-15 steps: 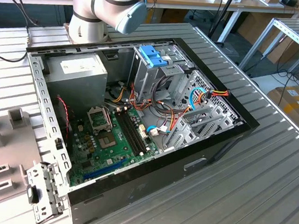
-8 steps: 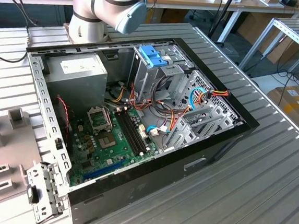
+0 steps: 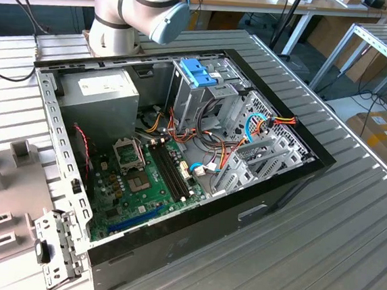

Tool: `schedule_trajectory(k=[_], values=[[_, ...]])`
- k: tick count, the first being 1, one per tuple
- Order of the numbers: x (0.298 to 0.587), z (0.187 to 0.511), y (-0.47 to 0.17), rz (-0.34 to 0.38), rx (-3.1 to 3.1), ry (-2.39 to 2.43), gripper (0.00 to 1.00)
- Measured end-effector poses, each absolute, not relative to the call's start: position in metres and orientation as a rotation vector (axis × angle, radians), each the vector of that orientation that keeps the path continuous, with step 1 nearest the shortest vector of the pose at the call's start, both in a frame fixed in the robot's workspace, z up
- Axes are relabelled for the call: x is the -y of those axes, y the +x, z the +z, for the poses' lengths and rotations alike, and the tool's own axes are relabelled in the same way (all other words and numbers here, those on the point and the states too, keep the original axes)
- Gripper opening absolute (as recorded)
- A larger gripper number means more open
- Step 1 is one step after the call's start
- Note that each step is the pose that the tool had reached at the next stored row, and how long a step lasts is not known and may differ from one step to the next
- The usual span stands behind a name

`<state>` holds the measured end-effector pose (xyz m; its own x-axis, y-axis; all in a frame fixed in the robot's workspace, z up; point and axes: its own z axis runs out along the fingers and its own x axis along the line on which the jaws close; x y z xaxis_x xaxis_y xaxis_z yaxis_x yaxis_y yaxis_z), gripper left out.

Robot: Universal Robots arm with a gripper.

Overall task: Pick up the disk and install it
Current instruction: 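Pick up the disk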

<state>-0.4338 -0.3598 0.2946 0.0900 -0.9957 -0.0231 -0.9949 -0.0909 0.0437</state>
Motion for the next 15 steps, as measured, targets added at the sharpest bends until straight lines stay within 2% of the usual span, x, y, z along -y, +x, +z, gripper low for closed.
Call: schedule_trajectory(k=[7, 10, 15], values=[[0.3598, 0.2942, -0.4337, -0.073, 2.107, 2.307, 0.48], [0.3598, 0.2941, -0.4338, -0.073, 2.107, 2.307, 0.38], [0.3598, 0.2939, -0.4337, -0.073, 2.107, 2.307, 0.38]])
